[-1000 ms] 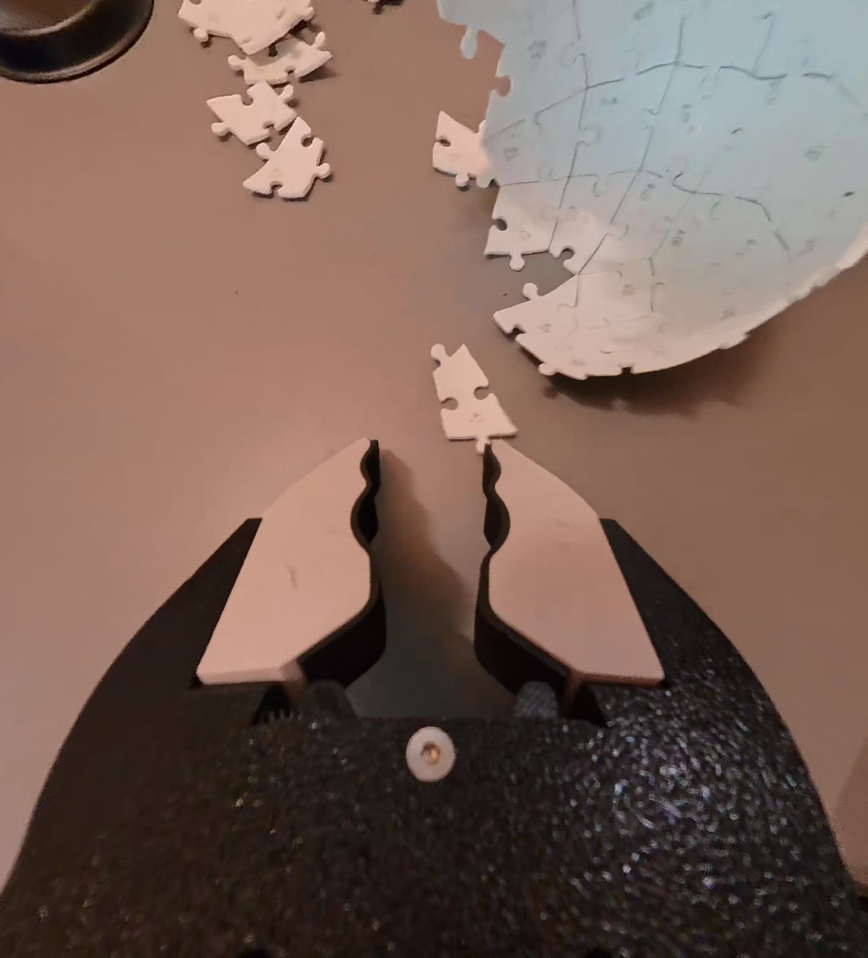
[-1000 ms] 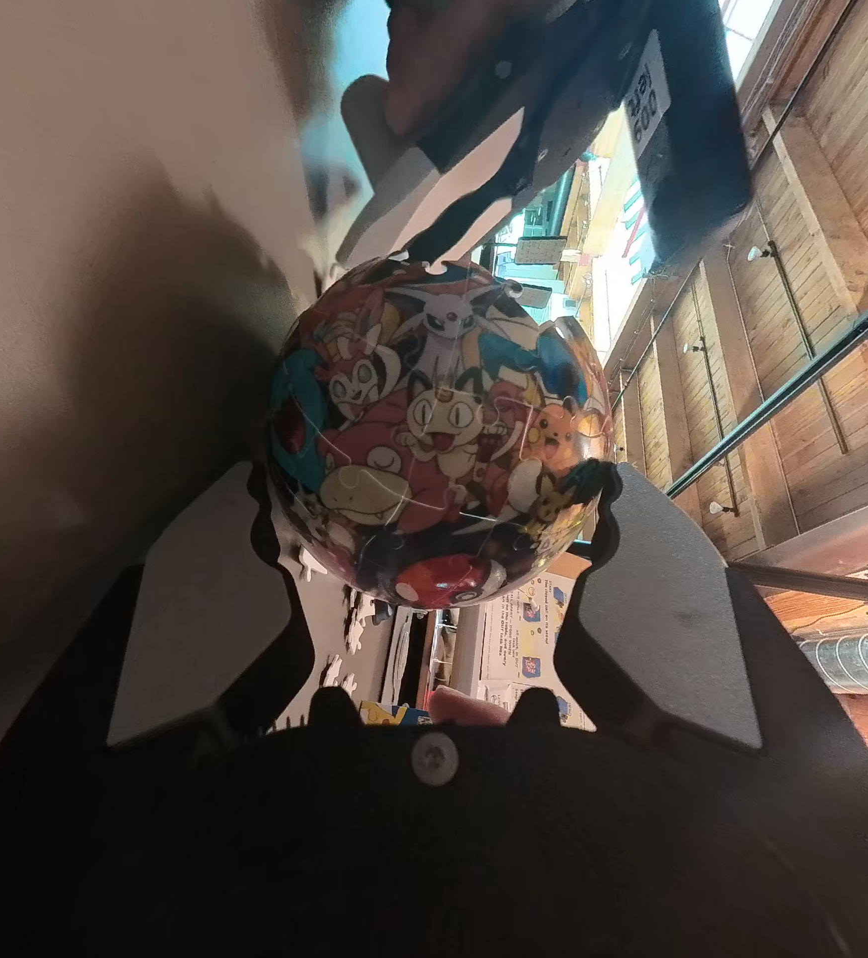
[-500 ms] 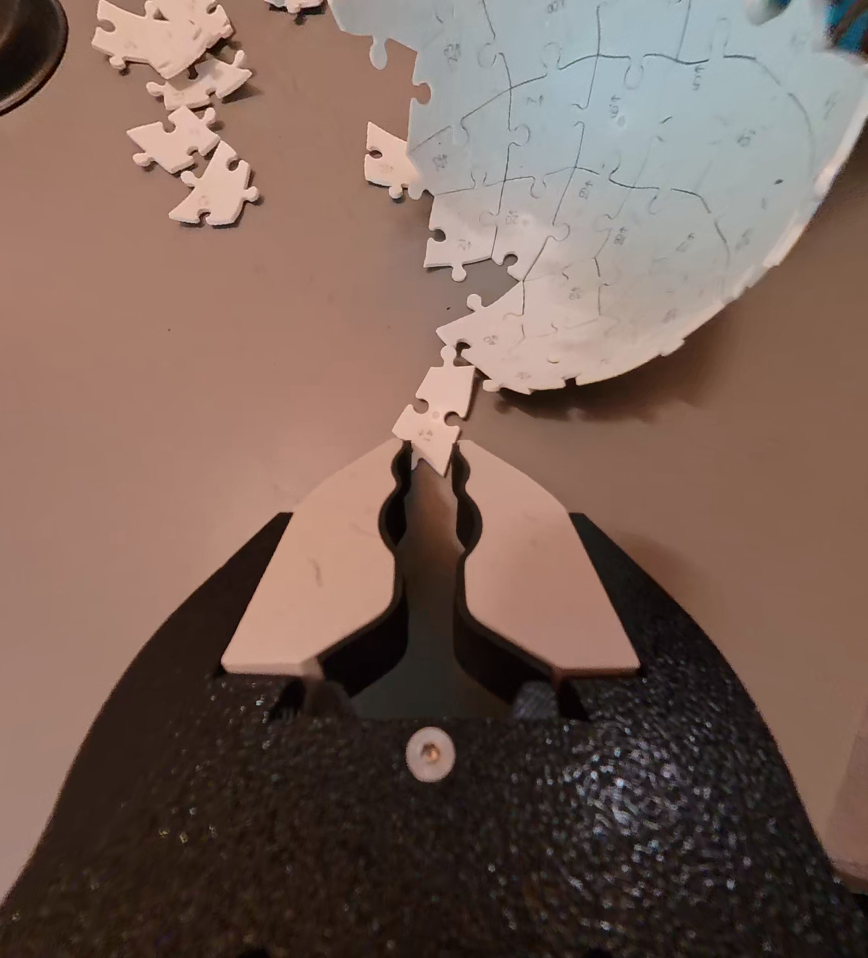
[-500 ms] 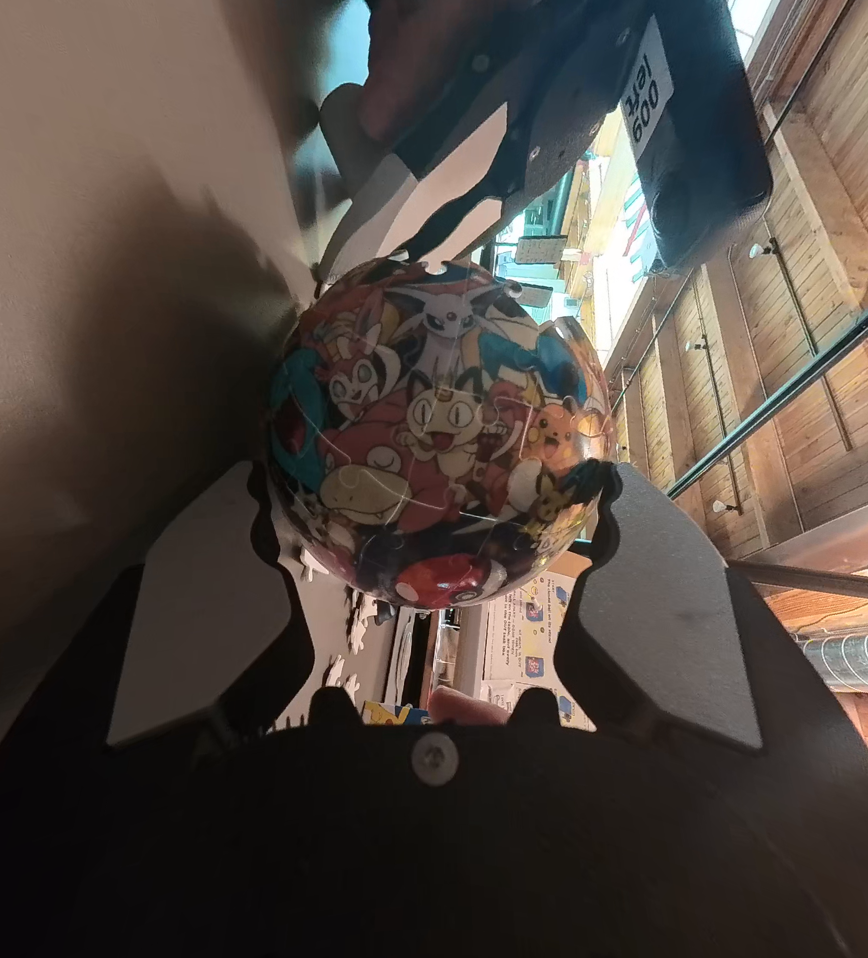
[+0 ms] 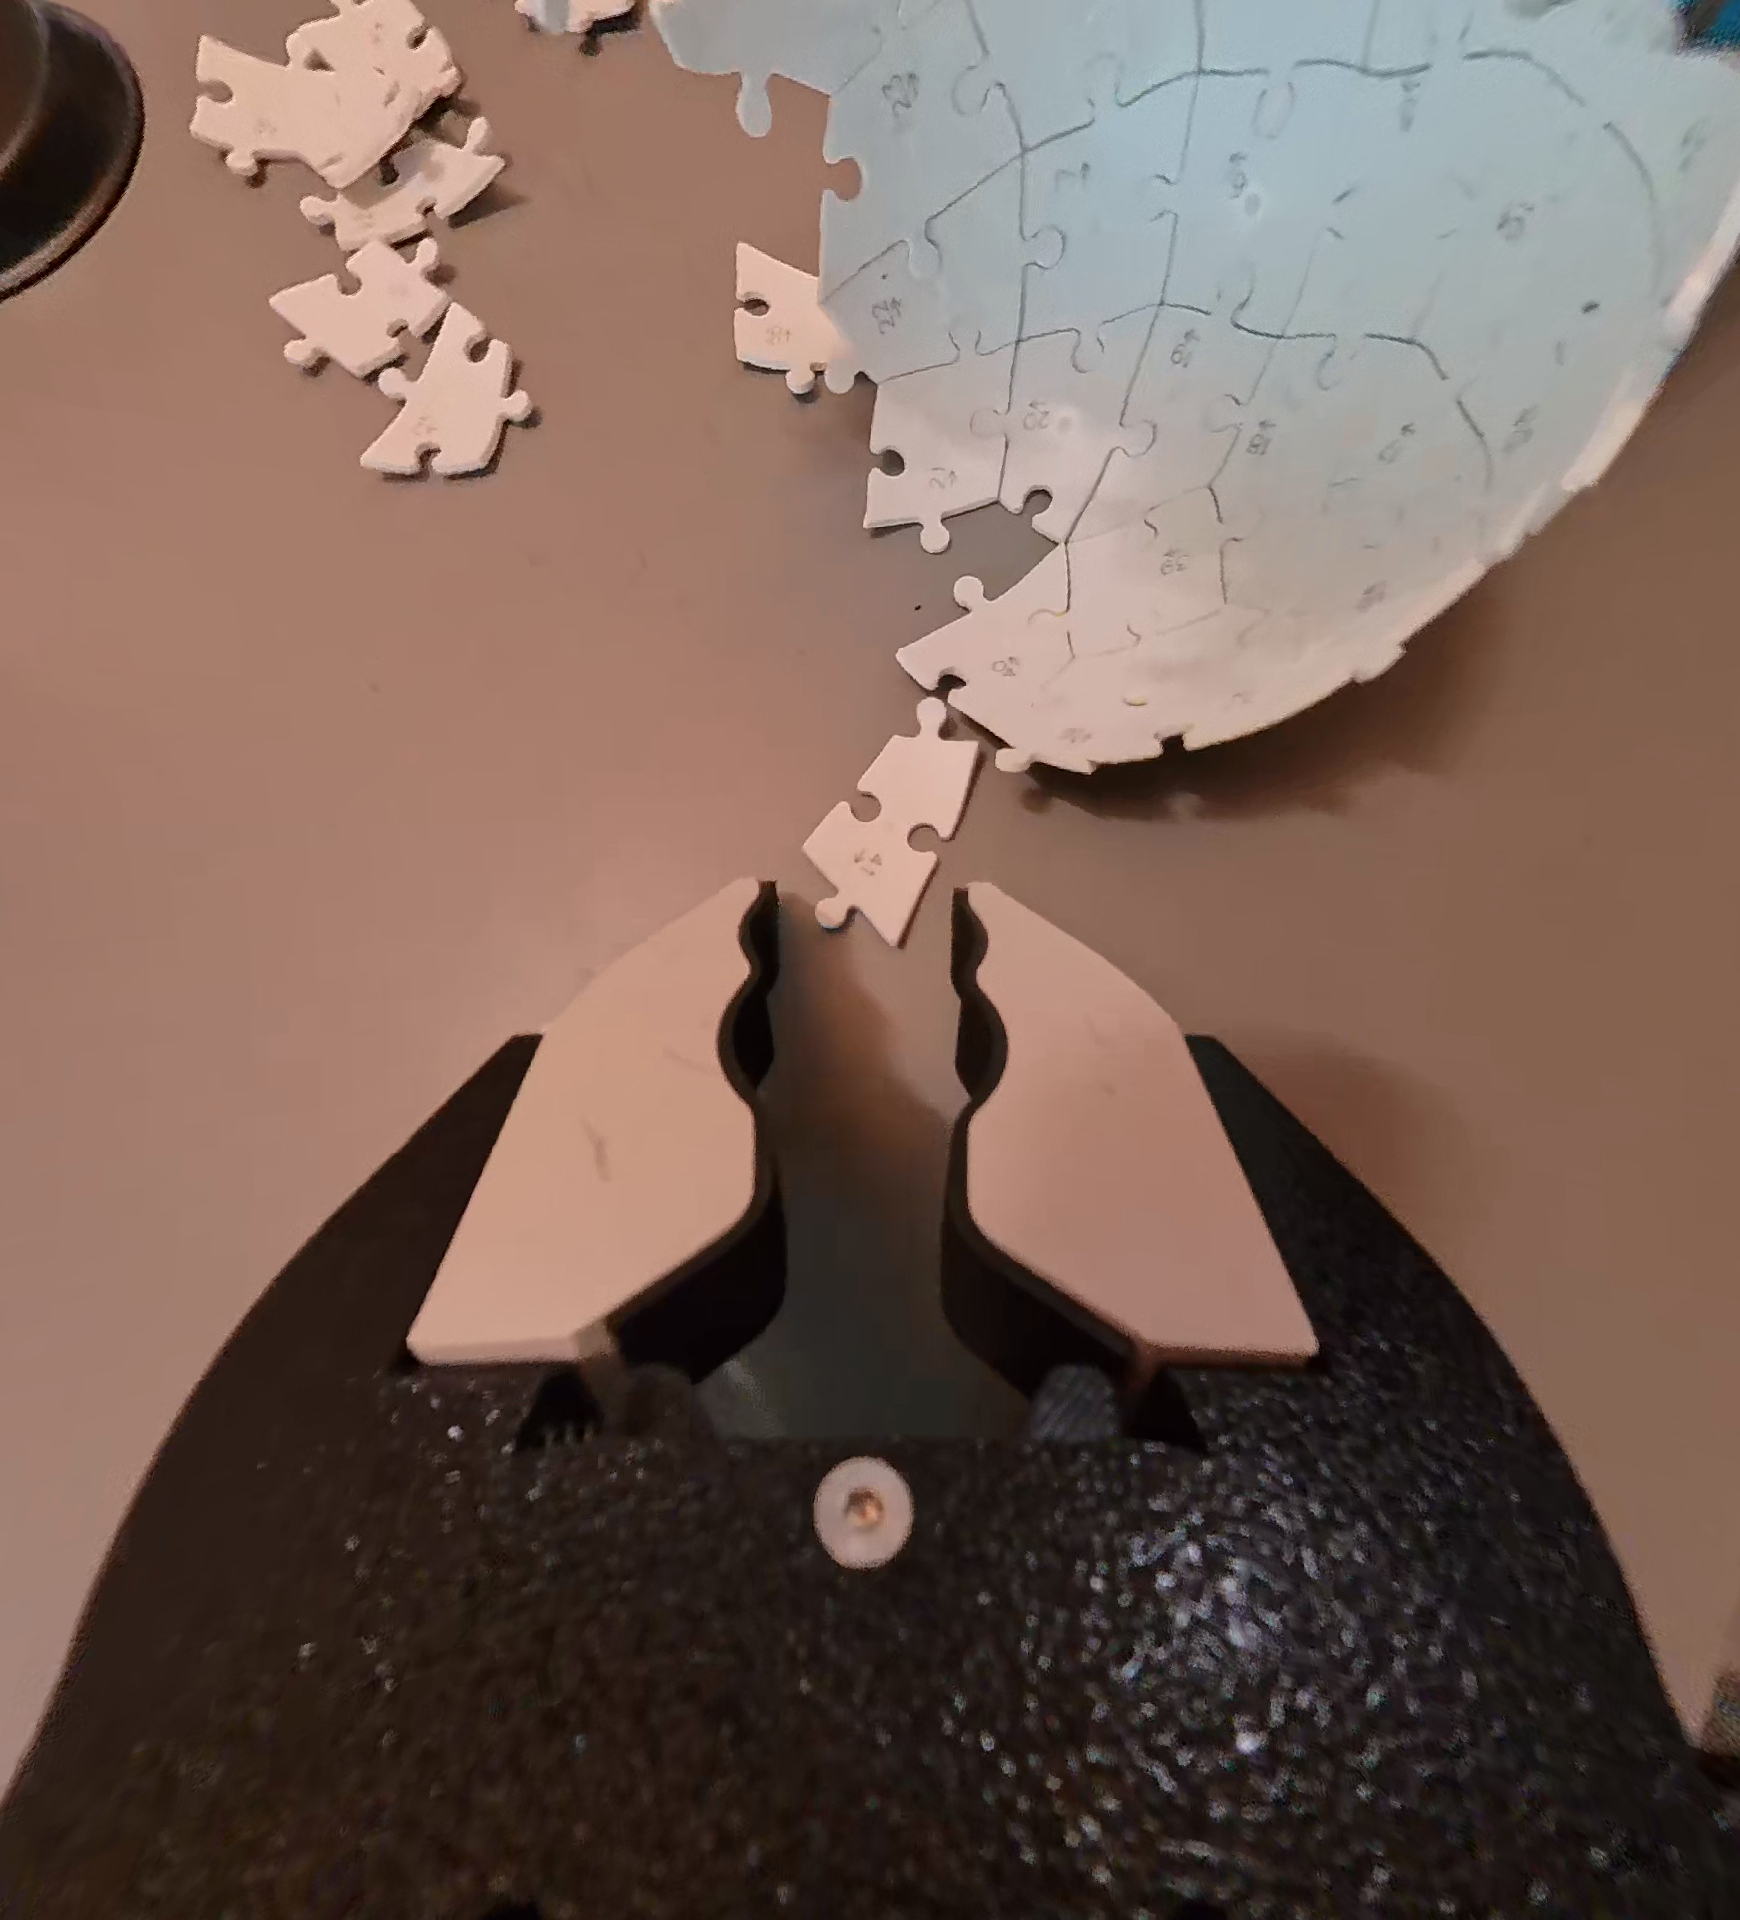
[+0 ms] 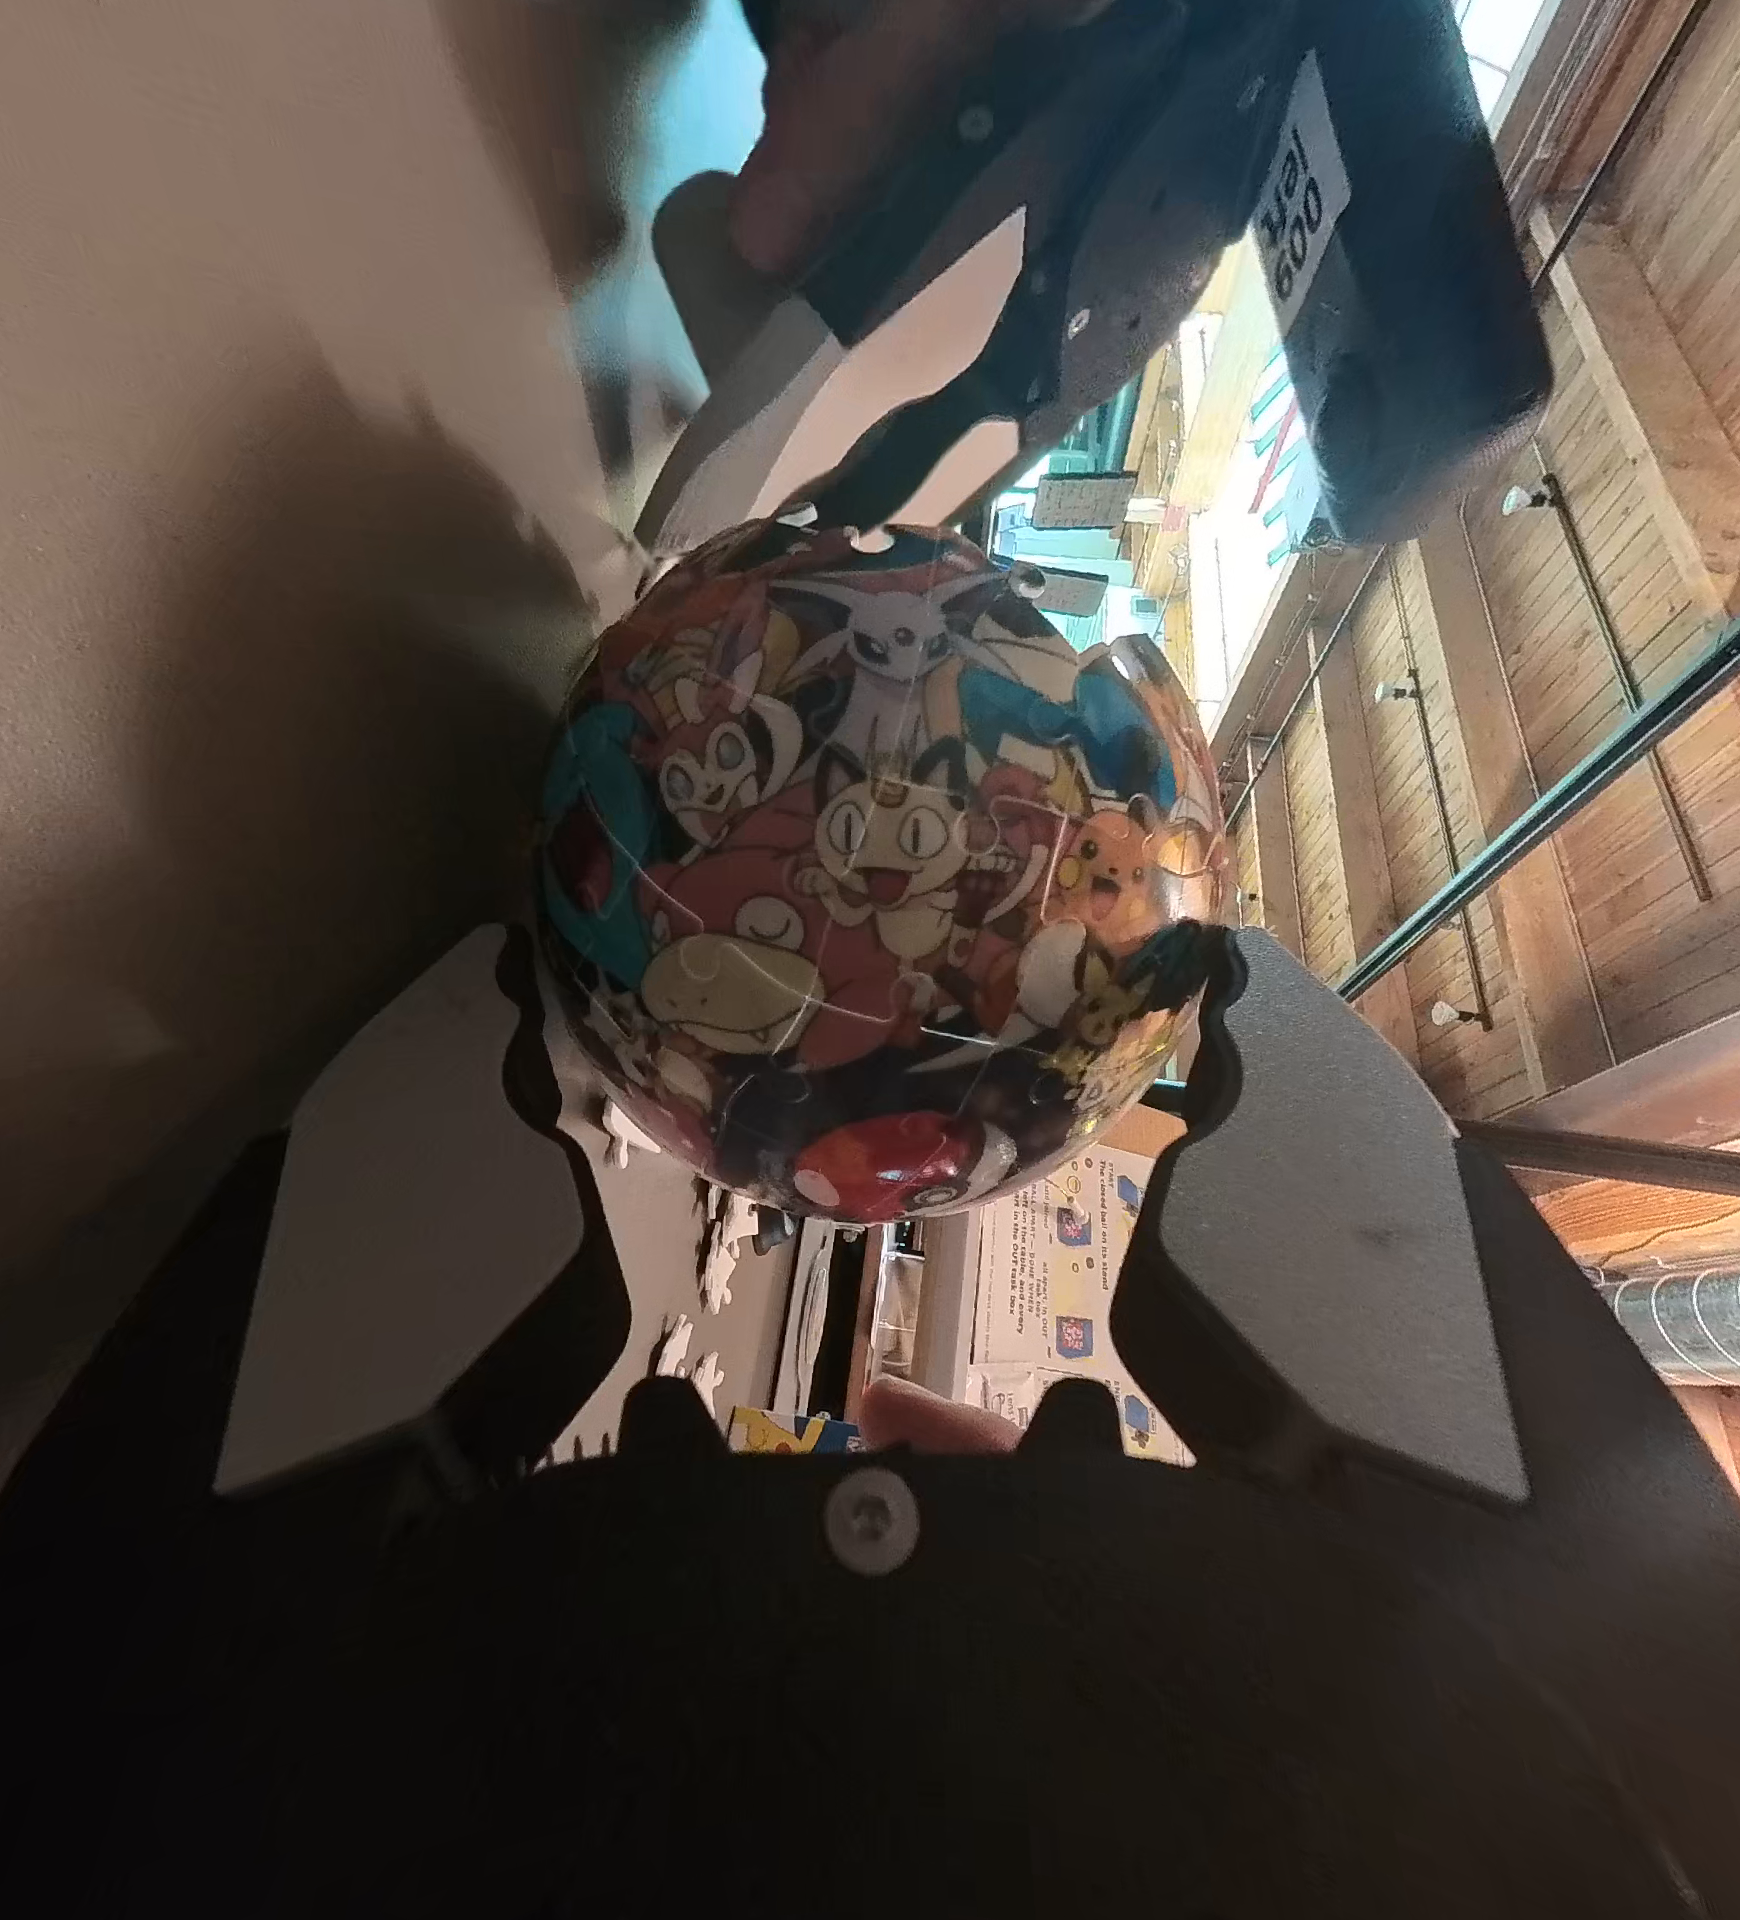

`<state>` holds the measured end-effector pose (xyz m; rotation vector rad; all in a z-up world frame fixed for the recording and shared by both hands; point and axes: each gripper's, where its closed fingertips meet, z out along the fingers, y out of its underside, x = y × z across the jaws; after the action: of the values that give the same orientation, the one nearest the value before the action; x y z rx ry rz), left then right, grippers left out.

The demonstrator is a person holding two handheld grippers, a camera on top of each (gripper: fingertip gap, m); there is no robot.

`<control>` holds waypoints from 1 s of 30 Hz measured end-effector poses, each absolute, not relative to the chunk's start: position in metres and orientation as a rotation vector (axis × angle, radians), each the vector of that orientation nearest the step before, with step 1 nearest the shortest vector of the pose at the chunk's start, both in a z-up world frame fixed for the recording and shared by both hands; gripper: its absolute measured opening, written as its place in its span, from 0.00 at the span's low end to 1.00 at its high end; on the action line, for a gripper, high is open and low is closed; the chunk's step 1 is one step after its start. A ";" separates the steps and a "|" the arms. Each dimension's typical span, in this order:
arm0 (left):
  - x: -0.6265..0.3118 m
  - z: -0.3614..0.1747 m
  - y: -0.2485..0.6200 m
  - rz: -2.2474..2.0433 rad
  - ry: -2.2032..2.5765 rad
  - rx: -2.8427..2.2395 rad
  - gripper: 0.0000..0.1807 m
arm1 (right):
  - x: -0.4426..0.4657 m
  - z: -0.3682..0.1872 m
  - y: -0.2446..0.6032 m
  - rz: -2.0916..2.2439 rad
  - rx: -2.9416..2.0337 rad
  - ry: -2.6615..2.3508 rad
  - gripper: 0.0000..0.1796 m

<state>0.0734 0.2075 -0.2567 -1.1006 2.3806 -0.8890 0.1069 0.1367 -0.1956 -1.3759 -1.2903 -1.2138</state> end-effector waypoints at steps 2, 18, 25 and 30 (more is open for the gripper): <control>0.075 -0.255 0.209 -0.902 2.436 -0.988 0.18 | 0.107 -0.195 0.137 -1.213 -1.376 -1.290 0.66; 0.083 -0.259 0.203 -1.095 2.709 -0.713 0.12 | 0.106 -0.195 0.136 -1.203 -1.380 -1.283 0.66; 0.085 -0.255 0.205 -1.048 2.686 -0.668 0.12 | 0.106 -0.195 0.136 -1.189 -1.380 -1.296 0.67; 0.098 -0.243 0.202 -1.108 2.666 -0.631 0.12 | 0.106 -0.194 0.137 -1.188 -1.377 -1.321 0.67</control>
<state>0.0984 0.2020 -0.2427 -0.6311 2.6663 -1.1085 0.1061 0.1375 -0.1945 -1.3769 -1.3215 -1.1880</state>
